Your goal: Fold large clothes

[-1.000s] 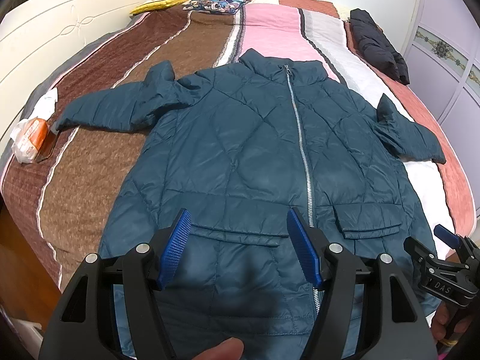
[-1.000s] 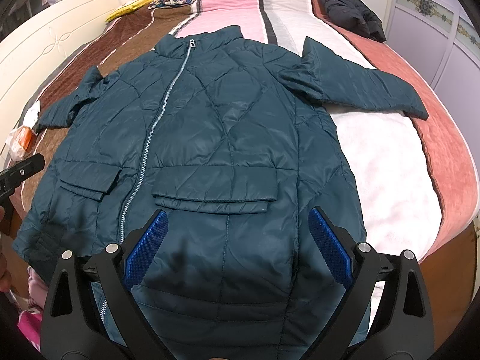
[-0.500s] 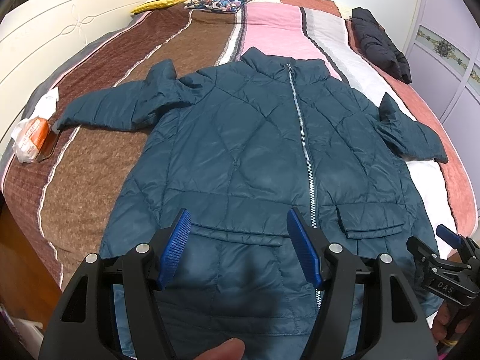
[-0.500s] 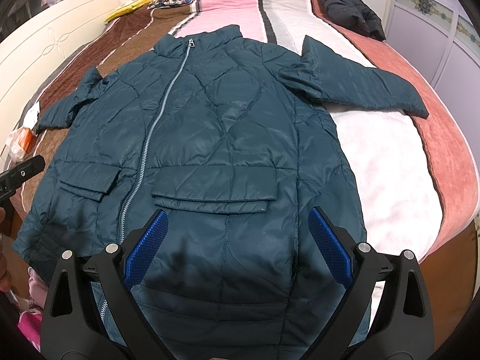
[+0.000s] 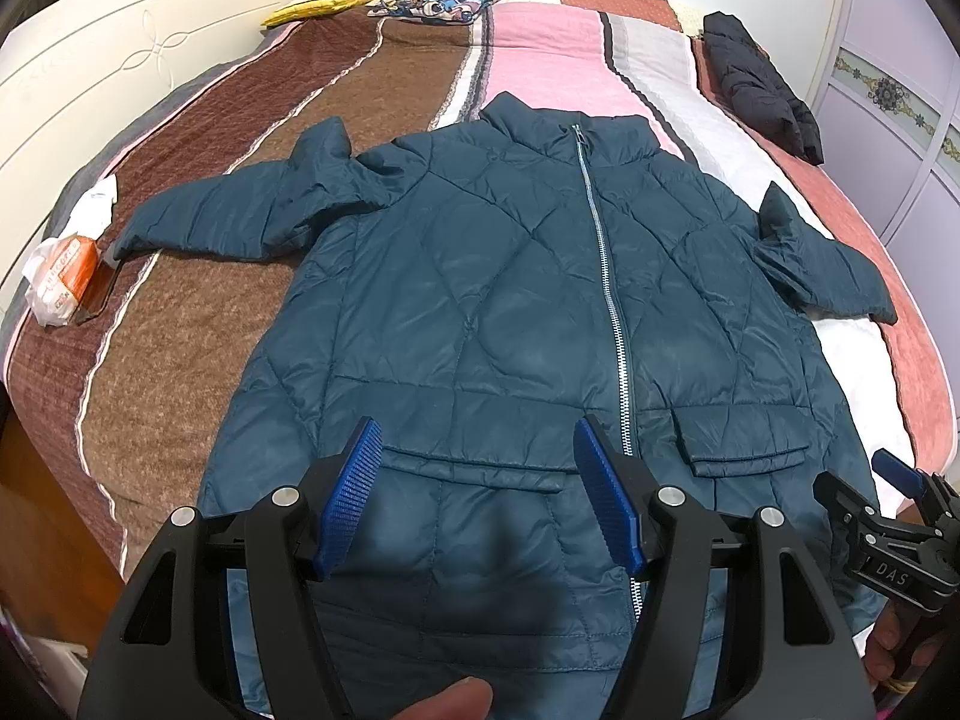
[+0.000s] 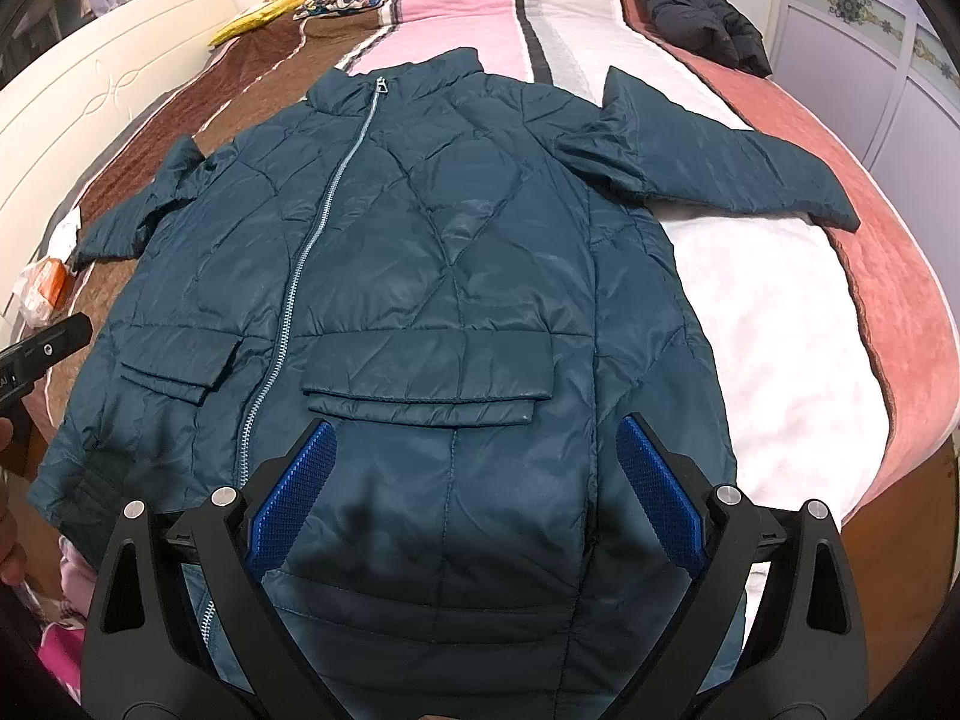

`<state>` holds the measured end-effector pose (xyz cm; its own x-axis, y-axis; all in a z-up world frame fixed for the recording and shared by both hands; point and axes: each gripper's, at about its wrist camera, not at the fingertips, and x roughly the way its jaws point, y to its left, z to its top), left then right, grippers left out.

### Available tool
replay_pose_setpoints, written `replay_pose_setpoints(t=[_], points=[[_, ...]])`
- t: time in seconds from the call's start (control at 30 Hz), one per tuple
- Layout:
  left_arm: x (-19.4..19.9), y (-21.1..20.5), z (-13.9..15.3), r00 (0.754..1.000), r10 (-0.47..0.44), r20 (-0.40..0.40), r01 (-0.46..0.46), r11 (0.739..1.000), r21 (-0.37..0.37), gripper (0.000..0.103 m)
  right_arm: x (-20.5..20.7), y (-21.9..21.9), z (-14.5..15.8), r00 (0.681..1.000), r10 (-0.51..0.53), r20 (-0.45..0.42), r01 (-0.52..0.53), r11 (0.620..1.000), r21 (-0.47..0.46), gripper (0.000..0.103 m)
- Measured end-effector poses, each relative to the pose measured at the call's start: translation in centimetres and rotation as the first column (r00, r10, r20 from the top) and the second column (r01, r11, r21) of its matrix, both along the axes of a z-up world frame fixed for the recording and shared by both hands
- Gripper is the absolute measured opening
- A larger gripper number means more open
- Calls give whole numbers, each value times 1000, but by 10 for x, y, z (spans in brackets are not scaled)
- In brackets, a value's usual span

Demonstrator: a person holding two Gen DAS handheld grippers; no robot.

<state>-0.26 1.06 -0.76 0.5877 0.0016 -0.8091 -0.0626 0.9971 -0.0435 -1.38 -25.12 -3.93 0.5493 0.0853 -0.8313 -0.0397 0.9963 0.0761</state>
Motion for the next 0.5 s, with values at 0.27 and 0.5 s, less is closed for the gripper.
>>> replay_pose_setpoints(t=[0.27, 0.5], points=[[0, 1, -1, 1000, 1, -2, -2, 1000, -2, 65, 0, 0, 0, 1000, 0, 0, 0, 1000, 2, 94], [0, 0, -1, 1000, 1, -2, -1, 1000, -1, 65, -1, 0, 0, 1000, 0, -2, 0, 1000, 4, 94]])
